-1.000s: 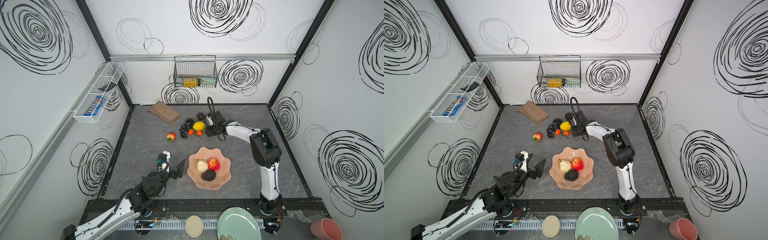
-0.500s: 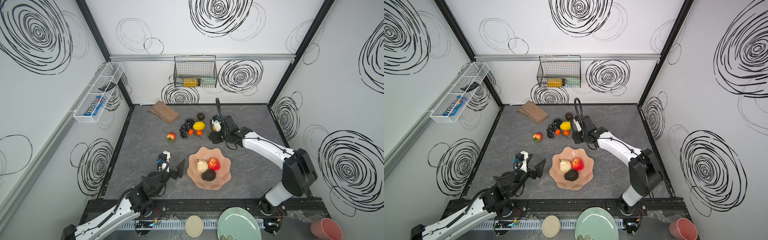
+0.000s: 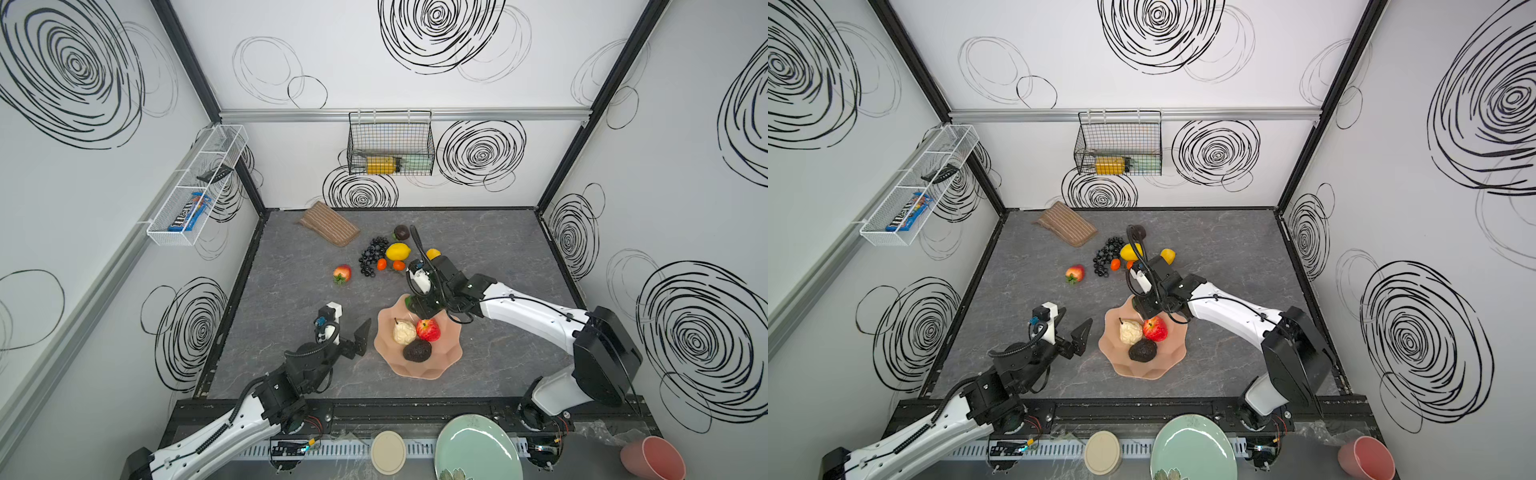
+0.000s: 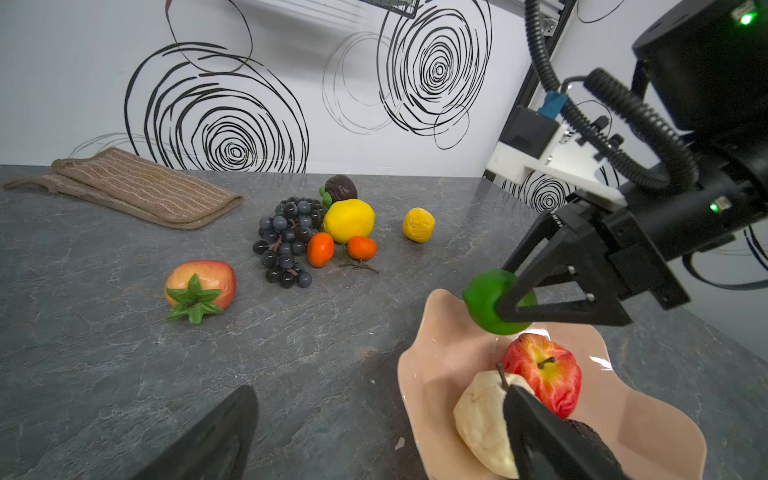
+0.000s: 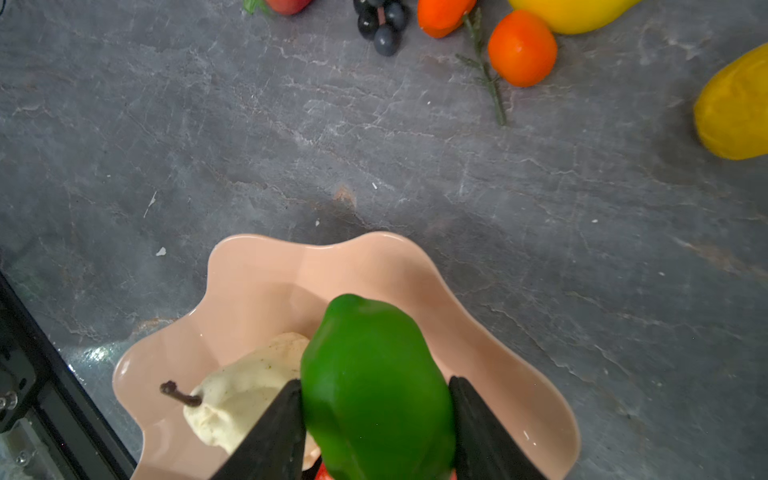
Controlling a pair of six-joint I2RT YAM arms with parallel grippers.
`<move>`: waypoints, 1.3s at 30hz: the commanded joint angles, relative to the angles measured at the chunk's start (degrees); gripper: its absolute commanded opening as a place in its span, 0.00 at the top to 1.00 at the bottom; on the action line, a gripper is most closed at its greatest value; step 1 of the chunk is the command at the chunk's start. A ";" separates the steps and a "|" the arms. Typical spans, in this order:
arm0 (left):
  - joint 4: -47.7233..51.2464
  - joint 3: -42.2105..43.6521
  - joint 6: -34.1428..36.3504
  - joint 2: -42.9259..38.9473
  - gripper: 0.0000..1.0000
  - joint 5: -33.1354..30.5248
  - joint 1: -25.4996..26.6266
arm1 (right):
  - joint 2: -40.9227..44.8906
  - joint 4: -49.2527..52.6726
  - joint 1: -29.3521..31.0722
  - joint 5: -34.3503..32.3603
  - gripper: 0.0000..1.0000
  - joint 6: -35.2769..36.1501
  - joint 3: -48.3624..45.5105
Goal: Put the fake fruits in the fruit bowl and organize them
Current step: 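Lift the green lime with the right gripper and carry it over the bowl, then lower the green lime into the bowl and open the right gripper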
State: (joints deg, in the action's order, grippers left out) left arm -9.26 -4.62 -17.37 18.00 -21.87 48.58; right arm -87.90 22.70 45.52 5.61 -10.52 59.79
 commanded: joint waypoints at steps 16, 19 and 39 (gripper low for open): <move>-4.48 0.36 0.41 0.49 0.04 0.60 -0.33 | -3.77 0.11 0.82 -3.33 0.43 1.60 0.05; -4.41 0.32 0.41 0.35 0.04 0.61 -0.33 | -3.95 0.46 0.81 -3.65 0.42 1.65 0.13; -3.85 0.23 0.40 -0.09 0.04 0.42 -0.37 | -1.31 2.30 1.07 -4.88 0.31 1.26 1.84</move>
State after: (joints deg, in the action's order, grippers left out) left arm -10.66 -4.60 -17.32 18.31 -21.69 48.58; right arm -91.39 22.81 46.33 1.83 -9.41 59.90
